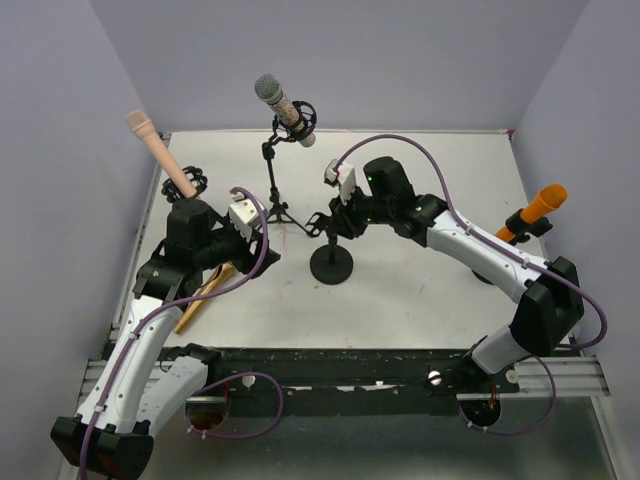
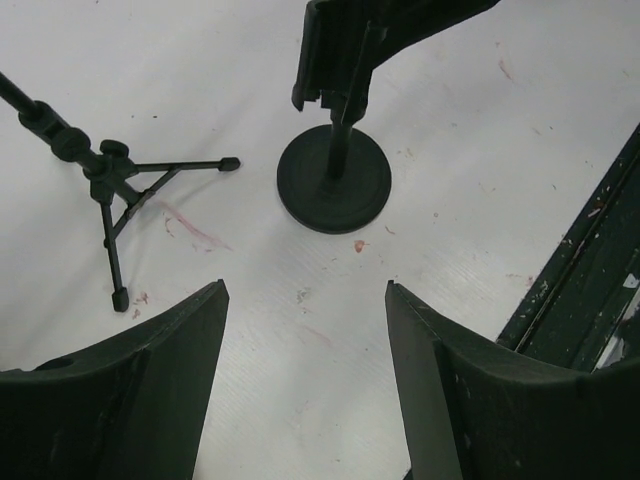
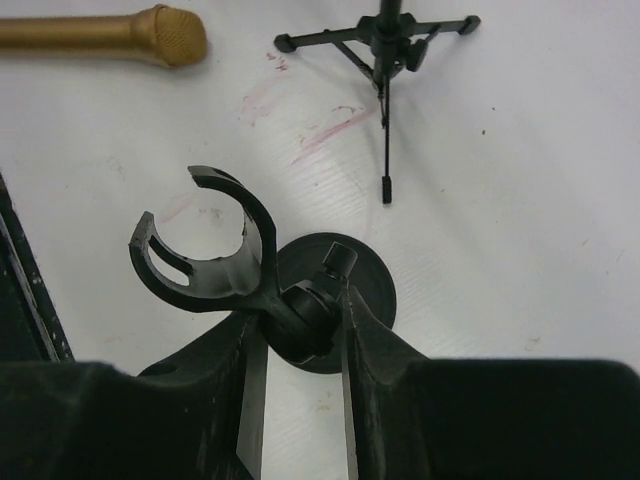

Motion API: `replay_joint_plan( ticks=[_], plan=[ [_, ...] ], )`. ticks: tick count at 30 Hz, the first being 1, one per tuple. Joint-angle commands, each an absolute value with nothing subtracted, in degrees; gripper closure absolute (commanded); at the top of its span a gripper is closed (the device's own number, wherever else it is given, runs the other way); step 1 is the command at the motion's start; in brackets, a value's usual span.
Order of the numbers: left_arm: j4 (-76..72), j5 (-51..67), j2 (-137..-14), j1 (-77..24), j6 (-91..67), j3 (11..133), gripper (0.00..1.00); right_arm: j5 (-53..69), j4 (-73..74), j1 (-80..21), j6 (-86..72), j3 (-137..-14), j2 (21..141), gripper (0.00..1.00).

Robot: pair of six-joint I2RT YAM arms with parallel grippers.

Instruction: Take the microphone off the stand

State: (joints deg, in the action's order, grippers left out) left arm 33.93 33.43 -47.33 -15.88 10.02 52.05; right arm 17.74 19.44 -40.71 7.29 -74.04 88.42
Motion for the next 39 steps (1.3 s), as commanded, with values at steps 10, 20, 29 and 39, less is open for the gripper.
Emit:
replay_joint_plan(
  ticks=[10,20,29,39],
  plan=[
    [15.66,49.92,-39.88,-22.85,38.05,34.54,0.22,52.47,77.72,-36.38,85.49,-97.62,102.55,0.94],
    [-3.67,48.34,-56.24,-25.13,27.70,36.57,0.37,50.02,73.48,-36.39,84.20,-94.31,99.41,0.94],
    [-11.07,49.21,-65.03,-27.33,26.54,38.75,0.47,50.01,74.00,-36.39,82.88,-94.13,99.49,0.94],
    [-10.99,51.68,-70.84,-30.32,28.21,40.96,0.60,49.31,76.38,-36.39,84.20,-97.03,102.22,0.94]
  ],
)
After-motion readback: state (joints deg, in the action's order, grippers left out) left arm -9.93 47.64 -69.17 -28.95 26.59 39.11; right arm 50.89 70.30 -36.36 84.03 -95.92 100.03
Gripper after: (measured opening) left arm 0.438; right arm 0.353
